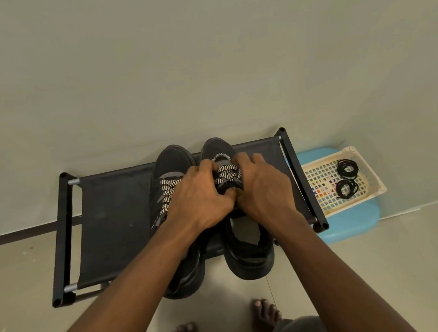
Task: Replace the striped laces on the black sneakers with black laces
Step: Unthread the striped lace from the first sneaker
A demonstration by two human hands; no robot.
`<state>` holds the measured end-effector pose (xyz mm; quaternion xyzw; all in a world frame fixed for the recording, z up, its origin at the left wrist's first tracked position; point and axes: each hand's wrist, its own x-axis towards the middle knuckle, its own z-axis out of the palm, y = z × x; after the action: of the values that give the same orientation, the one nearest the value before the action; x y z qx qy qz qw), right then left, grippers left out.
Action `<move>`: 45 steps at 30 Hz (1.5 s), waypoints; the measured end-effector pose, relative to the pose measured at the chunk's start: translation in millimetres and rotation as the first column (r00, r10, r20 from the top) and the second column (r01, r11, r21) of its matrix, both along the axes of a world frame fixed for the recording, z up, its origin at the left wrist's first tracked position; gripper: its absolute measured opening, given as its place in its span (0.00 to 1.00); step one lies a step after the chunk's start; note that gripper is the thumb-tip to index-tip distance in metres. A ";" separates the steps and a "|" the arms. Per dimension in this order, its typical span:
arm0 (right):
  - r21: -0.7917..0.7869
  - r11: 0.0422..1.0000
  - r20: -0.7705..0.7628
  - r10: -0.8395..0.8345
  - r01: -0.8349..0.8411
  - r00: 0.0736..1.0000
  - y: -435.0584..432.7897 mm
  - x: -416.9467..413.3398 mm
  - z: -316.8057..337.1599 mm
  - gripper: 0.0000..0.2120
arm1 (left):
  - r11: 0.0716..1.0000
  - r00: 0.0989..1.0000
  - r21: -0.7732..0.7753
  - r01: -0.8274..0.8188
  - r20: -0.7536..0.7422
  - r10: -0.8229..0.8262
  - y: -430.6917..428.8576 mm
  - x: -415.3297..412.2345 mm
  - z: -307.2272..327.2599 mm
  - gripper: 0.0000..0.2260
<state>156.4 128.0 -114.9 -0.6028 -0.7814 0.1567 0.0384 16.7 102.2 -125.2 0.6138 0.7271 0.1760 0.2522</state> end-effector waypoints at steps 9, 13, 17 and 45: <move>-0.087 0.993 -0.146 -0.089 0.077 0.985 11.9 8.7 -0.5 0.29 | 0.998 0.983 -0.061 -0.006 0.183 0.017 -1.8 -5.3 7.1 0.28; -0.134 0.988 -0.162 -0.096 0.075 0.982 12.7 8.1 4.8 0.25 | 0.999 0.984 -0.027 -0.028 0.176 0.032 -6.4 -4.7 4.6 0.23; 0.047 0.998 -0.041 0.036 -0.034 0.999 4.0 -8.1 -1.1 0.18 | 0.999 0.984 0.002 -0.040 0.174 0.039 -6.0 -5.8 1.2 0.22; -0.057 0.997 -0.082 0.054 -0.059 0.995 12.6 1.2 9.9 0.16 | 0.999 0.994 0.022 -0.049 0.101 0.047 -1.5 -6.8 -14.5 0.25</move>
<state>157.6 140.6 -105.0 -0.5745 -0.7910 0.2051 0.0474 9.8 100.7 -139.6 0.5895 0.7258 0.2217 0.2767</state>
